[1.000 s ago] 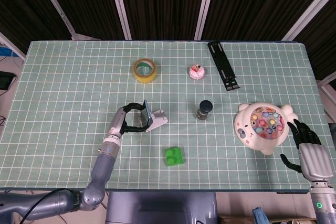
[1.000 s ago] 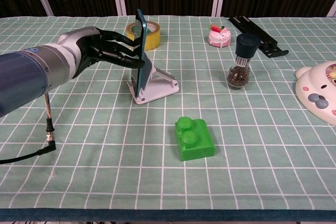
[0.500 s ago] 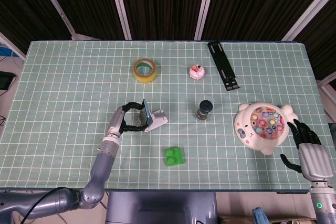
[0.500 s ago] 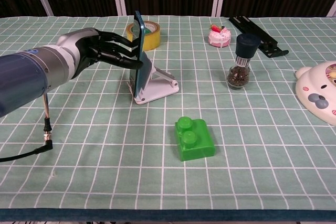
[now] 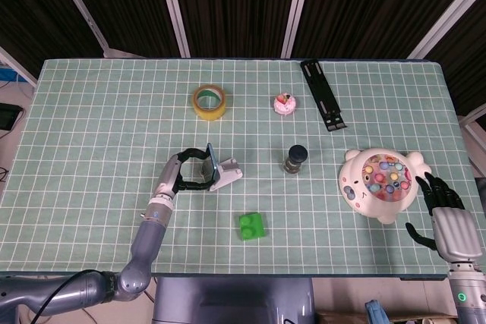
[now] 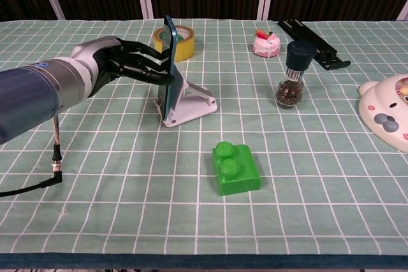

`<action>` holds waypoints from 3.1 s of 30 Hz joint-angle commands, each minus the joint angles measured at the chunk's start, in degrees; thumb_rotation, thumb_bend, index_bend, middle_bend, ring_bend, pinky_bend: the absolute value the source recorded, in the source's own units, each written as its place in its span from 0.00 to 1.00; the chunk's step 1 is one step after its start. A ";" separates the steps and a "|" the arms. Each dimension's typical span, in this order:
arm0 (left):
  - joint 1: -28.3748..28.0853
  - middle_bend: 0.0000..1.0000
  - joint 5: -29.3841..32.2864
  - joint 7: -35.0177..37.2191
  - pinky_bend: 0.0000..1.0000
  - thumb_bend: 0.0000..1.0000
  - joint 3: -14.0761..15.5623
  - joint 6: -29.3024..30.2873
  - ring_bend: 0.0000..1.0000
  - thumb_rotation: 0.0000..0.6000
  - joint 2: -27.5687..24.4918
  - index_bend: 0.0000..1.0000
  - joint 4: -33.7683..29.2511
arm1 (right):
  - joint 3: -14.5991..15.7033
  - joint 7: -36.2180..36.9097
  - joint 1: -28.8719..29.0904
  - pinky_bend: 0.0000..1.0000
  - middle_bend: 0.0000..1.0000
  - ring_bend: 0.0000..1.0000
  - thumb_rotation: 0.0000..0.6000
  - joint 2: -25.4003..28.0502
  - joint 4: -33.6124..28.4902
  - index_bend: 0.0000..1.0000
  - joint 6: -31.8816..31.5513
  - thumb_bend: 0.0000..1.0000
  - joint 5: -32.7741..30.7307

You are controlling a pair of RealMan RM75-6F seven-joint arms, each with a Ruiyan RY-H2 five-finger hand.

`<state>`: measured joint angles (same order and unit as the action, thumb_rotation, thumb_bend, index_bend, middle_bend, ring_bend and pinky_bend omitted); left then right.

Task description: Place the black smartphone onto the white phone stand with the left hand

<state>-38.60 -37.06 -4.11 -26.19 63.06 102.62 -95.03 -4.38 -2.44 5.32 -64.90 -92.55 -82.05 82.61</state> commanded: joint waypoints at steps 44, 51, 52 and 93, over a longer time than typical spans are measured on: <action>-1.24 0.51 -1.17 0.41 0.01 0.21 1.69 -1.78 0.10 1.00 -0.04 0.45 2.19 | 0.02 0.07 -0.01 0.15 0.00 0.00 1.00 0.01 0.02 0.06 0.00 0.36 0.02; -1.34 0.42 -1.16 0.32 0.00 0.21 1.85 -1.79 0.07 1.00 -0.02 0.36 2.20 | 0.01 0.11 0.00 0.15 0.00 0.00 1.00 0.01 0.05 0.06 -0.01 0.36 0.03; -1.34 0.41 -1.14 0.35 0.00 0.21 1.85 -1.77 0.07 1.00 -0.01 0.36 2.22 | 0.01 0.11 0.00 0.15 0.00 0.00 1.00 0.00 0.05 0.06 -0.01 0.36 0.04; -1.72 0.23 -1.47 0.43 0.00 0.21 2.18 -2.17 0.01 1.00 -0.52 0.23 2.38 | 0.03 0.16 -0.01 0.15 0.00 0.00 1.00 0.02 0.06 0.06 -0.05 0.36 0.10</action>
<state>-40.32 -38.53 -3.68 -24.01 60.90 102.10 -92.66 -4.35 -2.29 5.31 -64.88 -92.50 -82.10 82.71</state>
